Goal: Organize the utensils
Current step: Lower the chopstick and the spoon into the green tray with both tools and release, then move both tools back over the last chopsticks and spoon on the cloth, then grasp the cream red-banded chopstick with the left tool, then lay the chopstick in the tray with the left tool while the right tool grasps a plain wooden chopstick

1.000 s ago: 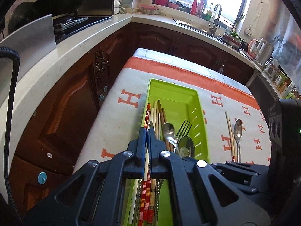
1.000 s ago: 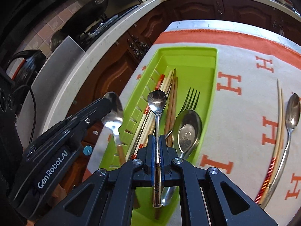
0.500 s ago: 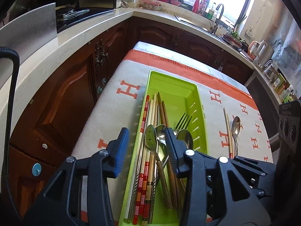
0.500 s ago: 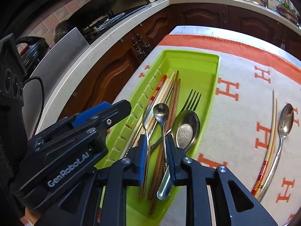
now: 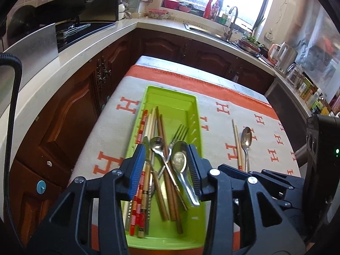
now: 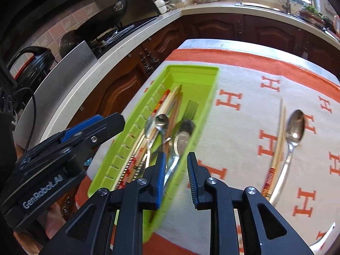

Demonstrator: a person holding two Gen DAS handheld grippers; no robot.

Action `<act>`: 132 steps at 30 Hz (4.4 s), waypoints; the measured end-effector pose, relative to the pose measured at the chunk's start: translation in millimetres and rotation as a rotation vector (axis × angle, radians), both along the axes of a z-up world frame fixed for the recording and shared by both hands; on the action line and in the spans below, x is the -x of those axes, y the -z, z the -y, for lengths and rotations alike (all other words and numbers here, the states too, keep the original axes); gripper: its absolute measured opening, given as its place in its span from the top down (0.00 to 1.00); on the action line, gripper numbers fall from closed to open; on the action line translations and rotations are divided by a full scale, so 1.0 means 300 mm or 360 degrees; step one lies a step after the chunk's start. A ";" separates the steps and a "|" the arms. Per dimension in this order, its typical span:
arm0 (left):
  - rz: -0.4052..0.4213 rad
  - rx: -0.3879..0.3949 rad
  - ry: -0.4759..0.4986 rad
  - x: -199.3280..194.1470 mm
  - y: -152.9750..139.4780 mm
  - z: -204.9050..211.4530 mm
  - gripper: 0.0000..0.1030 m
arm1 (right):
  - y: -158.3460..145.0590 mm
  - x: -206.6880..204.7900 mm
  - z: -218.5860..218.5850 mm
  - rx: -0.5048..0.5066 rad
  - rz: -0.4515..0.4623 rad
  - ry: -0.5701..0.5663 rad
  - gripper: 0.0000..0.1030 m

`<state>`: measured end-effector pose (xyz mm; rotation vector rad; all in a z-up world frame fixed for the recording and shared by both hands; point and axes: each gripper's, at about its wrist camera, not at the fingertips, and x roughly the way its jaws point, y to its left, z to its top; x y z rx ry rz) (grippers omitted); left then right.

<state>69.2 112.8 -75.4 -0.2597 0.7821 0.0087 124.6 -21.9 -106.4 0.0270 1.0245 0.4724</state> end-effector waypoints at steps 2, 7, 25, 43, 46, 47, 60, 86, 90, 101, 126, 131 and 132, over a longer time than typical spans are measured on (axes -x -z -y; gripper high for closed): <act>0.0002 -0.0015 0.0036 0.007 -0.013 0.046 0.64 | -0.007 0.007 0.036 -0.0008 0.0005 0.0025 0.80; -0.0001 -0.0045 0.0115 0.013 -0.035 0.157 0.64 | -0.023 0.021 0.157 -0.0037 0.0027 0.0108 0.80; -0.0163 -0.0101 0.0280 -0.105 0.042 0.476 0.64 | 0.036 -0.016 0.585 -0.0148 0.0015 0.0467 0.75; -0.0372 -0.0050 0.0362 -0.235 0.243 0.576 0.64 | 0.167 -0.084 0.699 -0.0183 -0.0080 0.0581 0.75; -0.0402 -0.0077 0.0395 -0.244 0.268 0.607 0.64 | 0.183 -0.088 0.702 -0.0188 -0.0094 0.0589 0.75; -0.0410 -0.0084 0.0402 -0.247 0.274 0.615 0.64 | 0.185 -0.089 0.704 -0.0190 -0.0096 0.0591 0.75; -0.0441 -0.0121 0.0368 -0.252 0.304 0.626 0.64 | 0.196 -0.080 0.715 -0.0221 -0.0083 0.0594 0.75; -0.0263 -0.0317 0.0374 -0.275 0.327 0.654 0.96 | 0.189 -0.067 0.711 -0.0192 -0.0072 0.0587 0.75; -0.0261 -0.0239 0.0365 -0.266 0.322 0.627 0.97 | 0.181 -0.064 0.699 -0.0175 -0.0064 0.0570 0.75; -0.0100 -0.0220 0.0319 -0.136 0.138 0.518 0.97 | 0.139 -0.038 0.593 -0.0108 -0.0012 0.0483 0.75; -0.0178 -0.0100 0.0064 -0.138 0.215 0.044 0.97 | 0.216 -0.146 0.320 0.0270 -0.0036 0.0427 0.75; -0.0199 -0.0023 0.0065 -0.139 0.228 0.028 0.96 | 0.231 -0.149 0.299 0.0346 0.0003 0.0424 0.76; -0.0200 -0.0021 0.0066 -0.138 0.230 0.028 0.96 | 0.233 -0.148 0.293 0.0368 0.0014 0.0425 0.77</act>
